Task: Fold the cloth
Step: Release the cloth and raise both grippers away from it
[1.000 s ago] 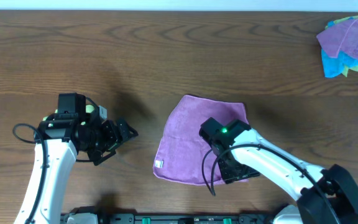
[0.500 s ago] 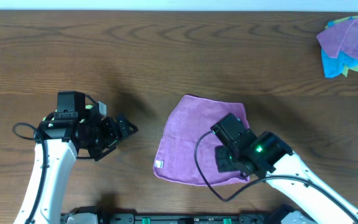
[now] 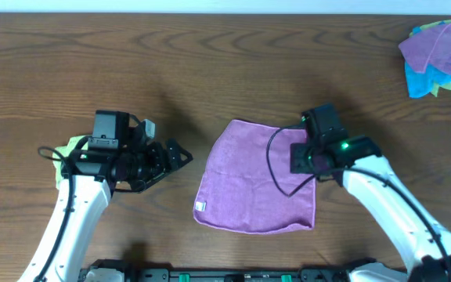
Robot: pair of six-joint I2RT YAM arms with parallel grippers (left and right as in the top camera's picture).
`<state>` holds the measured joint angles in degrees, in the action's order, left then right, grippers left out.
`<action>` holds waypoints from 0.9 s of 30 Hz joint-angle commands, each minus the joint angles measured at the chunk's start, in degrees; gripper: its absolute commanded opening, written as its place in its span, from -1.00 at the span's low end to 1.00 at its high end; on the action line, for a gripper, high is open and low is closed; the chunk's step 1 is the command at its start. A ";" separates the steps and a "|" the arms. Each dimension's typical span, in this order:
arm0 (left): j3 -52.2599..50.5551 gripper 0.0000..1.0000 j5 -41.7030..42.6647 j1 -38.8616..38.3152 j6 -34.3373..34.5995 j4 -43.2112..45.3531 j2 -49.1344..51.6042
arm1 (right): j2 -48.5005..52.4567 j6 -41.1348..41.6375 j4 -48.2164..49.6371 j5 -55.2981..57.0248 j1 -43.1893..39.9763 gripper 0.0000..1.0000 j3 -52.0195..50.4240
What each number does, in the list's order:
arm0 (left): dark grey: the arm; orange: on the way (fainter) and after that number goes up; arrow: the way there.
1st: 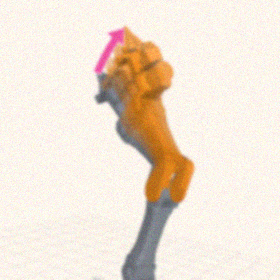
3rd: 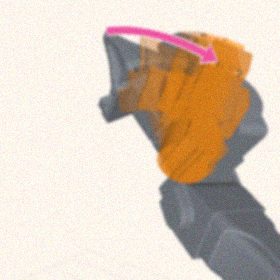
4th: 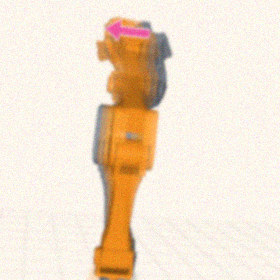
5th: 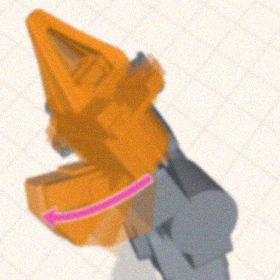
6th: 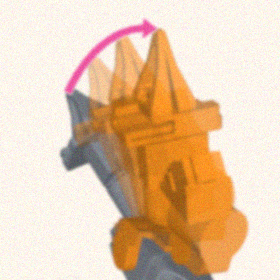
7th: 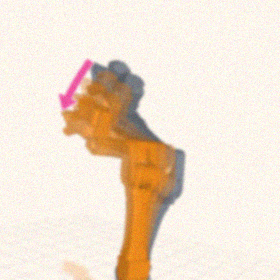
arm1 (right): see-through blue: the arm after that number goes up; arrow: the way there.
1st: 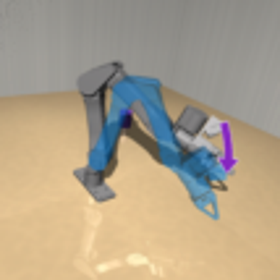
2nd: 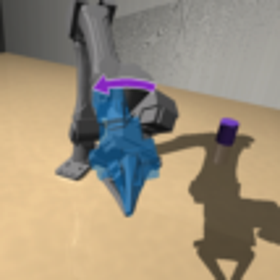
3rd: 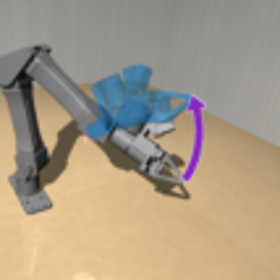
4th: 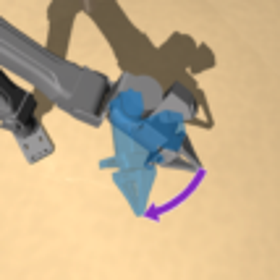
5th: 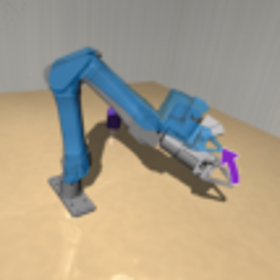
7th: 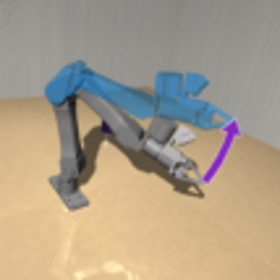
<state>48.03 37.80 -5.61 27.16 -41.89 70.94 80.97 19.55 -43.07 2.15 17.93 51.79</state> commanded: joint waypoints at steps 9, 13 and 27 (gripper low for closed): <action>0.90 0.91 1.33 -0.52 0.74 0.11 -0.07 | 8.24 -9.92 9.75 0.63 -6.40 0.20 0.92; 0.90 0.91 2.34 -0.55 0.74 0.11 -0.07 | 11.17 -11.10 11.65 0.63 -6.40 0.18 1.77; 0.90 0.91 2.73 -0.52 0.72 -0.28 -0.07 | 17.70 -11.50 15.04 0.37 -6.40 -0.05 3.72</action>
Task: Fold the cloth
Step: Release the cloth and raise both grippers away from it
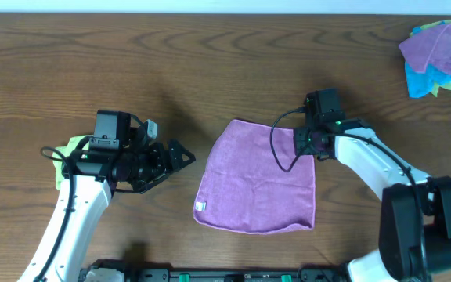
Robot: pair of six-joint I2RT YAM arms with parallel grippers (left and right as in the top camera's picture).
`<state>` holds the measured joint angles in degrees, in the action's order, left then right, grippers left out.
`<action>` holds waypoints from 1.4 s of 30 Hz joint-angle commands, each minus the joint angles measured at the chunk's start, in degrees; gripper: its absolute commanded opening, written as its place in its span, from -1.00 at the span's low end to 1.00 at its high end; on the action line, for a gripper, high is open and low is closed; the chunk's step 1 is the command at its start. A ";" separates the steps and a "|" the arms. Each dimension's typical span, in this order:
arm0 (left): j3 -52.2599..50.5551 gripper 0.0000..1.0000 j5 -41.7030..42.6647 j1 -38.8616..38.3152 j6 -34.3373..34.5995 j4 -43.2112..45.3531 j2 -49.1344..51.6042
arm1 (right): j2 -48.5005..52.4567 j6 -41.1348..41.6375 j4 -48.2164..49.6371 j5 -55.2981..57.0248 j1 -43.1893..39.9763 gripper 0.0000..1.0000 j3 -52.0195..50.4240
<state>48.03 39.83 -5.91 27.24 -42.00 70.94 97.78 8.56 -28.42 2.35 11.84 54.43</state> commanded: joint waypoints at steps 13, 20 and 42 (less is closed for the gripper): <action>0.90 0.91 0.63 -0.22 0.63 -0.13 -0.07 | 2.67 -0.55 6.12 0.90 -0.68 -0.93 1.84; 0.90 0.91 0.20 -0.22 0.66 0.13 -0.07 | 2.67 -3.08 6.86 2.19 -3.26 -0.97 6.91; 0.90 0.91 -0.04 -0.22 0.68 0.70 -0.07 | 16.09 -4.98 5.20 9.88 -4.70 0.25 24.41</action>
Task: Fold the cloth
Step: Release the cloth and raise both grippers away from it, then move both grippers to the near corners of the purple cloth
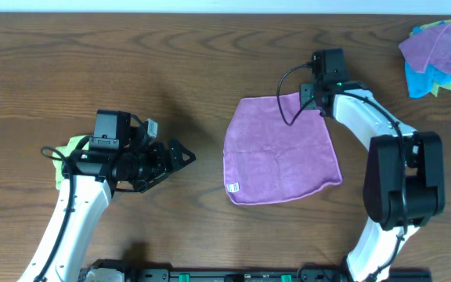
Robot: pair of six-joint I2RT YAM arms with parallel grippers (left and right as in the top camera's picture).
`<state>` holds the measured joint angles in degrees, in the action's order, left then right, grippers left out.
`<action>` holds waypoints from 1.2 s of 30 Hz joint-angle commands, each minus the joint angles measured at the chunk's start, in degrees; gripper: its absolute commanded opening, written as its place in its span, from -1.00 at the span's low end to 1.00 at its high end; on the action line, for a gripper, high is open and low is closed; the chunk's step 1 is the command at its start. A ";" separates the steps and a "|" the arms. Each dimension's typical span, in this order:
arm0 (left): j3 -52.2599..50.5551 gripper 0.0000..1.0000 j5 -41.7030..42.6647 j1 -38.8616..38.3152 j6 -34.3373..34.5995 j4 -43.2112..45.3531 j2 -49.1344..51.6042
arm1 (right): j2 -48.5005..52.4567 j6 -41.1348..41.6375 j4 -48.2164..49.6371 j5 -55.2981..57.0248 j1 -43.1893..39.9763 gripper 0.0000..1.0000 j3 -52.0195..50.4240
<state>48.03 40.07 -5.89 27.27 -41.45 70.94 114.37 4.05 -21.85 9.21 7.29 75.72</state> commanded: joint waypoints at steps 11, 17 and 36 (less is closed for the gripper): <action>0.90 0.91 -4.13 -0.24 1.38 0.17 -0.07 | -5.46 2.71 -22.64 -0.48 0.66 0.99 14.34; 0.90 0.91 -4.46 -0.24 3.50 0.39 -0.07 | -14.60 2.75 -32.81 -1.36 0.48 0.99 14.64; 0.63 0.91 5.86 -0.50 12.94 -3.50 -0.11 | -41.33 1.55 -57.20 -13.05 -14.49 0.99 5.99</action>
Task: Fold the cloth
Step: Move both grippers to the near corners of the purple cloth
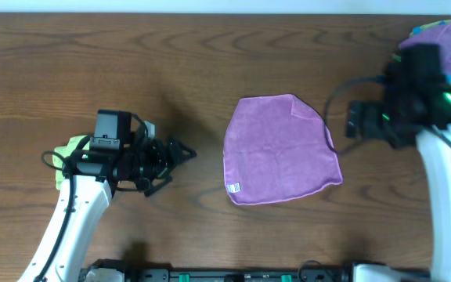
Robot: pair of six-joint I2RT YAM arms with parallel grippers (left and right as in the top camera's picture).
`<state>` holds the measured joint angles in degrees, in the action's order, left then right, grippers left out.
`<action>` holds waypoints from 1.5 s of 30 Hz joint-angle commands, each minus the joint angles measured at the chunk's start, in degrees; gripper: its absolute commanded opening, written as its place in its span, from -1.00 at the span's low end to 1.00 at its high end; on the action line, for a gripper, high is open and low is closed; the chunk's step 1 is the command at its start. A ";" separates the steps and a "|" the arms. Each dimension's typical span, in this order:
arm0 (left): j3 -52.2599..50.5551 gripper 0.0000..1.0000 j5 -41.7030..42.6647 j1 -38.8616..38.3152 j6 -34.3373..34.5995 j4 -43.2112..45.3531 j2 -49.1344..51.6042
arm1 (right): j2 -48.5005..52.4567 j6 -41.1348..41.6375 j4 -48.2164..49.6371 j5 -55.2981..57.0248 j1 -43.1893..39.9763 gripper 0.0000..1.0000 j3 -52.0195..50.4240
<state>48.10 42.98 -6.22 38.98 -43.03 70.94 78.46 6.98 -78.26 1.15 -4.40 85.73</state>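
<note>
The purple cloth (280, 149) lies spread flat in one layer on the brown table (210, 55), with a small white label (232, 187) at its near left corner. My right gripper (352, 121) hovers just past the cloth's right edge, pointing left at it; it looks open and holds nothing. My left gripper (185, 152) sits left of the cloth, apart from it, with its fingers spread and empty.
A pile of purple, blue and green cloths (445, 35) lies at the far right corner, partly behind my right arm. A yellow-green cloth (67, 149) lies under my left arm. A black cable loops from the right arm over the purple cloth's right edge.
My right gripper was on the cloth's far right corner; now it is off the cloth, out to its right. The cloth lies where it was. My left gripper has turned slightly in place.
The cloth first lay nearer the front, with my right gripper on its right part. Then the gripper was at the far right corner. Later the cloth lay farther back and to the right, the gripper still at that corner. Now the gripper is clear of it.
</note>
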 commanded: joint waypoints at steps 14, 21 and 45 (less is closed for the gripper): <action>-14.69 0.90 5.97 -0.17 16.59 9.68 -13.94 | -30.86 7.37 11.39 -12.72 -6.56 0.99 -35.76; -25.11 0.91 6.67 -0.39 28.63 25.70 -13.60 | -26.43 10.67 19.08 -15.69 -6.56 0.99 -40.92; -27.21 0.90 4.94 -17.99 42.93 64.48 13.25 | -8.68 13.81 33.35 -17.70 -6.71 0.99 -45.53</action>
<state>20.93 46.76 -22.33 79.61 19.62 82.72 69.71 20.01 -45.23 -16.01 -10.59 41.63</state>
